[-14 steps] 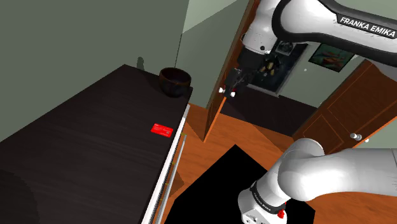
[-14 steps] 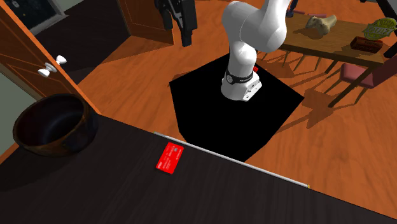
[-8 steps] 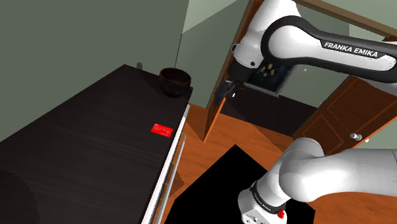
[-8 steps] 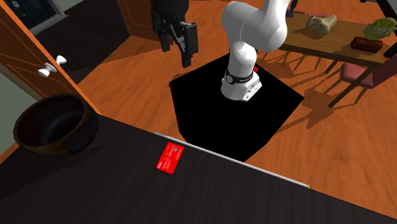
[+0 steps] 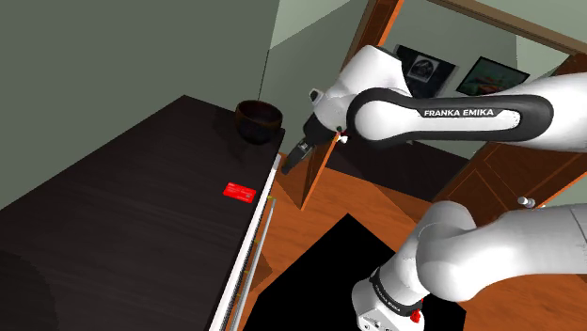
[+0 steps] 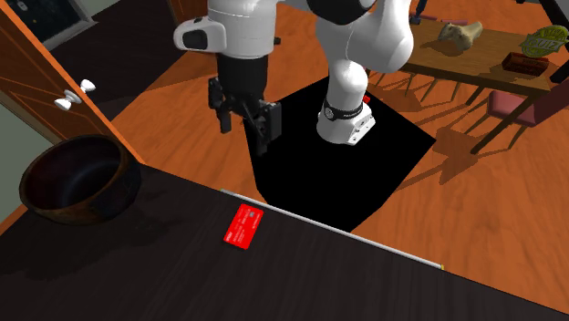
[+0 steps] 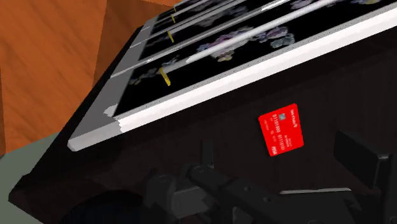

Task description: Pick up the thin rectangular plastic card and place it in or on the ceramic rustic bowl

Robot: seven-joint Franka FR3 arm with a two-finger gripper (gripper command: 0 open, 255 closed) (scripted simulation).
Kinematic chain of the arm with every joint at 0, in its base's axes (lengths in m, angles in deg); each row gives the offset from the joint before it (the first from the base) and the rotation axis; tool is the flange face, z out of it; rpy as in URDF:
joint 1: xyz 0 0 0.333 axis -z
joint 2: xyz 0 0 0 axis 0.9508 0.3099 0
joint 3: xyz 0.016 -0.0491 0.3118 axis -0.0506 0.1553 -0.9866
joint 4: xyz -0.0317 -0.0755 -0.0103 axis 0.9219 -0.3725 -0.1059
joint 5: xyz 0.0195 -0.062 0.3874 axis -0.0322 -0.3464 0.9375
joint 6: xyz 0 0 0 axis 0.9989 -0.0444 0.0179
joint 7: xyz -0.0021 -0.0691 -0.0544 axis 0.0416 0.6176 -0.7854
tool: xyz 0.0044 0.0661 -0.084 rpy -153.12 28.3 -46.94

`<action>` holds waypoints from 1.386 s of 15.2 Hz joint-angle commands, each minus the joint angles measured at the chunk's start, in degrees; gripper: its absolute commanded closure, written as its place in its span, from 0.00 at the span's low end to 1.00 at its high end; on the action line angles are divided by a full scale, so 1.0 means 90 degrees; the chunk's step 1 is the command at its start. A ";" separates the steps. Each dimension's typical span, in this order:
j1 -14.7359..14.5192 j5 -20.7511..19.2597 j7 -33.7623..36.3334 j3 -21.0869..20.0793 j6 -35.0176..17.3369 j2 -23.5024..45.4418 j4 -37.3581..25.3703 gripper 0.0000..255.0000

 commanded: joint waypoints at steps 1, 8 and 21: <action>-0.0252 0.0166 -0.0307 0.0011 -0.0881 0.0296 0.0222 0.00; -0.1792 0.1286 -0.2022 0.0699 -0.3818 0.2018 0.0342 0.00; -0.5758 0.5925 -0.6304 0.3622 -0.5093 0.3859 -0.0760 0.00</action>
